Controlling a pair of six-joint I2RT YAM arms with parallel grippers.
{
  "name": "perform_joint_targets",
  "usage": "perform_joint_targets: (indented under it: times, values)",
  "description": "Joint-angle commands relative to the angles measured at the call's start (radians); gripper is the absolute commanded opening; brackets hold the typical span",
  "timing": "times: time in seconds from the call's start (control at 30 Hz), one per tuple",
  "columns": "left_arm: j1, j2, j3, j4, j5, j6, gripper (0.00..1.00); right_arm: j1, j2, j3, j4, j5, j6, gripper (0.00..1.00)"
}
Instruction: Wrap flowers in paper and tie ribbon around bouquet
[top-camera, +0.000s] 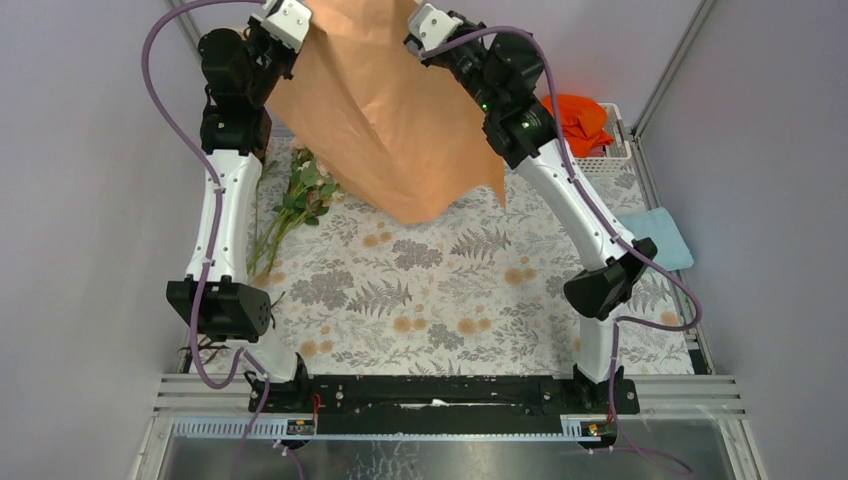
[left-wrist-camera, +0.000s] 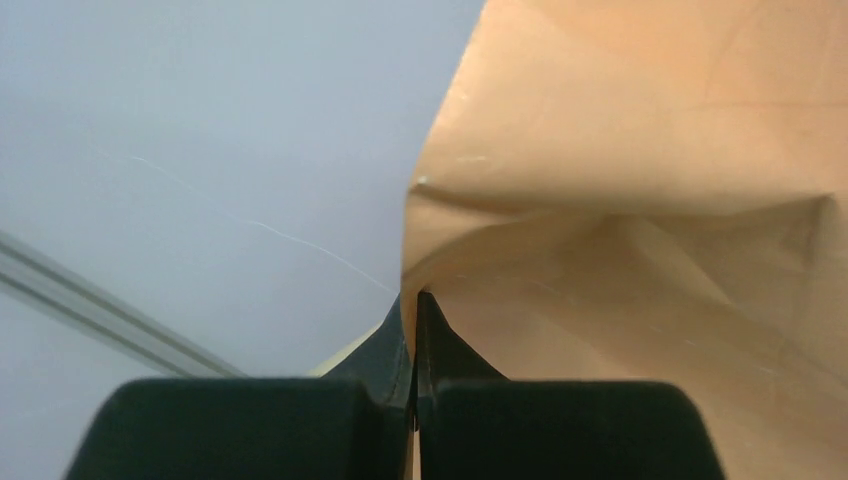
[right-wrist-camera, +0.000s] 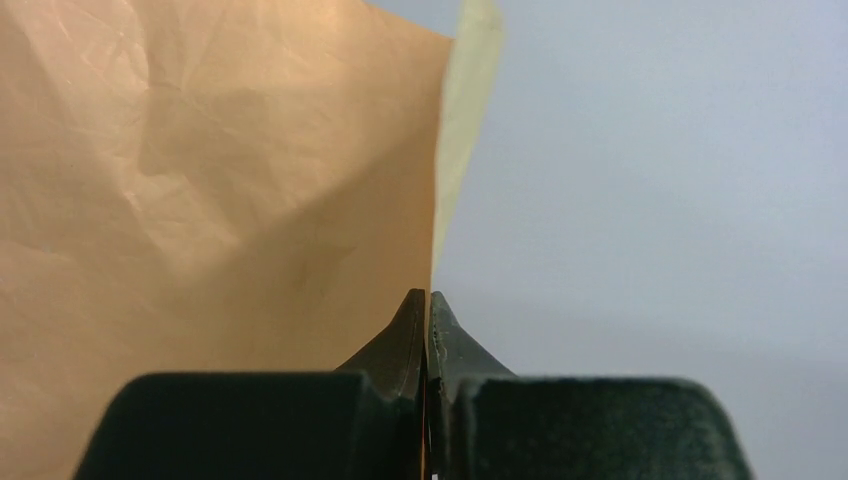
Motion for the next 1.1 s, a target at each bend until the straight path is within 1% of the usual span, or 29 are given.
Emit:
perform_joint_targets:
  times: [0.0, 0.07, 0.13, 0.23, 0.3, 0.4, 0.47, 0.5, 0.57, 0.67, 0.73, 0.8, 0.87, 0.9, 0.93, 1.0, 1.03, 1.07]
  values:
    - [-0.009, 0.01, 0.064, 0.149, -0.15, 0.001, 0.0, 0.003, -0.039, 0.101, 0.1, -0.03, -0.049, 0.0]
    - [-0.009, -0.014, 0.051, 0.183, -0.171, -0.002, 0.0, 0.006, -0.086, 0.019, 0.103, -0.06, -0.054, 0.0]
    - [-0.009, -0.066, -0.026, 0.213, -0.159, 0.001, 0.0, 0.017, -0.164, -0.125, 0.114, -0.087, -0.068, 0.0]
    - [-0.01, -0.151, -0.201, 0.191, -0.1, 0.043, 0.0, 0.066, -0.334, -0.426, 0.125, -0.121, -0.183, 0.0]
    - [-0.011, -0.194, -0.325, 0.16, -0.096, 0.096, 0.0, 0.097, -0.435, -0.616, 0.091, -0.159, -0.227, 0.0]
    - [-0.009, -0.251, -0.543, 0.144, -0.101, 0.195, 0.0, 0.124, -0.568, -0.877, 0.02, -0.231, -0.216, 0.0]
    - [-0.008, -0.294, -0.699, 0.111, -0.075, 0.263, 0.0, 0.152, -0.651, -1.07, 0.048, -0.26, -0.21, 0.0]
    - [-0.009, -0.313, -0.753, 0.091, -0.059, 0.288, 0.0, 0.173, -0.686, -1.159, 0.061, -0.259, -0.207, 0.0]
    - [-0.009, -0.337, -0.821, 0.031, -0.035, 0.326, 0.0, 0.225, -0.728, -1.287, 0.078, -0.245, -0.175, 0.0]
    - [-0.009, -0.364, -0.894, -0.026, -0.012, 0.358, 0.0, 0.308, -0.737, -1.39, 0.01, -0.222, -0.141, 0.0]
    - [-0.011, -0.381, -0.903, -0.095, 0.009, 0.365, 0.0, 0.377, -0.733, -1.42, -0.046, -0.161, -0.133, 0.0]
    - [-0.01, -0.403, -0.888, -0.21, 0.041, 0.385, 0.0, 0.438, -0.739, -1.442, -0.098, -0.131, -0.091, 0.0]
    - [-0.012, -0.428, -0.879, -0.336, 0.056, 0.428, 0.0, 0.48, -0.746, -1.46, -0.143, -0.152, -0.041, 0.01]
    - [-0.012, -0.44, -0.883, -0.4, 0.06, 0.451, 0.0, 0.505, -0.745, -1.47, -0.159, -0.17, -0.013, 0.03]
    - [-0.013, -0.452, -0.898, -0.453, 0.064, 0.474, 0.0, 0.527, -0.741, -1.481, -0.169, -0.186, 0.021, 0.06]
    - [-0.016, -0.478, -0.96, -0.536, 0.078, 0.504, 0.0, 0.573, -0.723, -1.506, -0.184, -0.203, 0.075, 0.14]
    - [-0.021, -0.495, -1.001, -0.568, 0.085, 0.519, 0.0, 0.592, -0.712, -1.516, -0.186, -0.205, 0.108, 0.22]
    - [-0.023, -0.511, -1.04, -0.601, 0.088, 0.53, 0.0, 0.608, -0.71, -1.521, -0.186, -0.211, 0.144, 0.36]
